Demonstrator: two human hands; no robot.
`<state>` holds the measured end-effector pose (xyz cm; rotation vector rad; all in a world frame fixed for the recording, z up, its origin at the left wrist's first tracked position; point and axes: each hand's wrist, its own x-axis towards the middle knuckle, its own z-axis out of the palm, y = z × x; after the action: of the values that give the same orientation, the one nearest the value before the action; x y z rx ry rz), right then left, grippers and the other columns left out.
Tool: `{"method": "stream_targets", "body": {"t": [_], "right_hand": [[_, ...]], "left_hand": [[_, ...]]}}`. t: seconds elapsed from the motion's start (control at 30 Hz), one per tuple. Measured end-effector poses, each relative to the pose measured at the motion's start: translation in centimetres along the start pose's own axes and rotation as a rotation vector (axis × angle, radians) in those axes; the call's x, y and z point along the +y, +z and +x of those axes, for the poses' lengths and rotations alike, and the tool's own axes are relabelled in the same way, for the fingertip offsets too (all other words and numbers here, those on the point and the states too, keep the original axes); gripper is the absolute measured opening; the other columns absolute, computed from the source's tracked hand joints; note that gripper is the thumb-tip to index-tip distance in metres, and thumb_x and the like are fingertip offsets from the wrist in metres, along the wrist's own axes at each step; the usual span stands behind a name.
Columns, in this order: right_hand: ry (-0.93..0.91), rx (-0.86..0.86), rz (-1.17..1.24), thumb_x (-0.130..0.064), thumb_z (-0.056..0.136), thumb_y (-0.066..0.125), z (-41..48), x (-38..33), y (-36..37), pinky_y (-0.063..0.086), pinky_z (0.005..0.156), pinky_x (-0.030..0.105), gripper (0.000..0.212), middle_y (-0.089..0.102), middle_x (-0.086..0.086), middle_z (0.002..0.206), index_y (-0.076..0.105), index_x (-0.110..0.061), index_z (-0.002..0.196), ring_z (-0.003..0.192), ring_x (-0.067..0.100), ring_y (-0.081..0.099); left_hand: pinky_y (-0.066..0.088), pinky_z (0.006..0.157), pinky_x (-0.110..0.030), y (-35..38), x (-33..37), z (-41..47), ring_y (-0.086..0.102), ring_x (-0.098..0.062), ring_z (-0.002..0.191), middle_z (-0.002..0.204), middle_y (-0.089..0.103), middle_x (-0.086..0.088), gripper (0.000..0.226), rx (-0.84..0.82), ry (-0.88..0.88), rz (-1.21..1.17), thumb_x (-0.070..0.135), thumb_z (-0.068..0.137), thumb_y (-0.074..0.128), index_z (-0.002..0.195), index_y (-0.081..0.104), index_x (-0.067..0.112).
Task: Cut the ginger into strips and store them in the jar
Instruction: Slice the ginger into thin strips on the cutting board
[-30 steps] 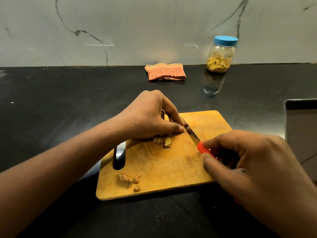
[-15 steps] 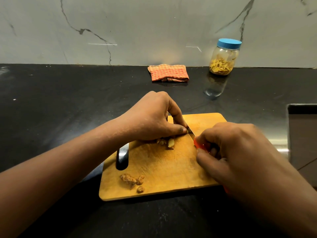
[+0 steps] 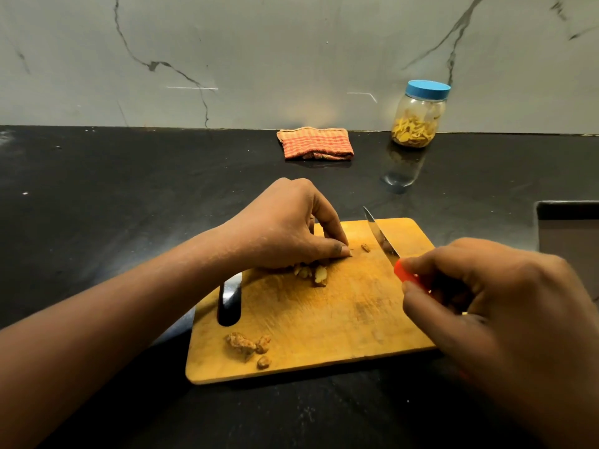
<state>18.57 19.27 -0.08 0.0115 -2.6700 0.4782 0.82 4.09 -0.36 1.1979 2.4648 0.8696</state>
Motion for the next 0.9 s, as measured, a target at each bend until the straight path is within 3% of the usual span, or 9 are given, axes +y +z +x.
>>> {"method": "stream_targets", "body": {"t": [0.13, 0.57, 0.9], "right_hand": [[0.004, -0.005, 0.042, -0.036, 0.076, 0.064, -0.1, 0.1, 0.0, 0.045, 0.057, 0.014, 0.018, 0.059, -0.016, 0.065, 0.073, -0.026, 0.087, 0.068, 0.002, 0.057], [0.027, -0.048, 0.066, -0.038, 0.072, 0.063, -0.3, -0.8, 1.0, 0.042, 0.059, 0.015, 0.016, 0.059, -0.013, 0.061, 0.073, -0.029, 0.08, 0.061, 0.003, 0.056], [0.027, -0.077, 0.034, -0.039, 0.072, 0.062, -0.4, -0.8, 0.9, 0.043, 0.06, 0.014, 0.017, 0.058, -0.012, 0.062, 0.073, -0.029, 0.081, 0.058, 0.003, 0.054]], "left_hand": [[0.056, 0.088, -0.036, 0.1, -0.1, -0.1, 0.063, -0.006, 0.093, 0.087, 0.067, 0.023, 0.008, 0.015, 0.024, 0.005, 0.034, 0.082, 0.076, 0.09, 0.079, 0.032], [0.058, 0.076, -0.04, 0.5, -0.1, -0.1, 0.067, -0.014, 0.089, 0.085, 0.073, 0.014, 0.008, 0.058, 0.014, -0.06, 0.031, 0.078, 0.08, 0.086, 0.079, 0.033], [0.057, 0.077, -0.044, 0.3, -0.1, -0.1, 0.066, -0.017, 0.088, 0.085, 0.073, 0.014, 0.008, 0.024, 0.01, -0.033, 0.032, 0.08, 0.078, 0.088, 0.079, 0.033]]}}
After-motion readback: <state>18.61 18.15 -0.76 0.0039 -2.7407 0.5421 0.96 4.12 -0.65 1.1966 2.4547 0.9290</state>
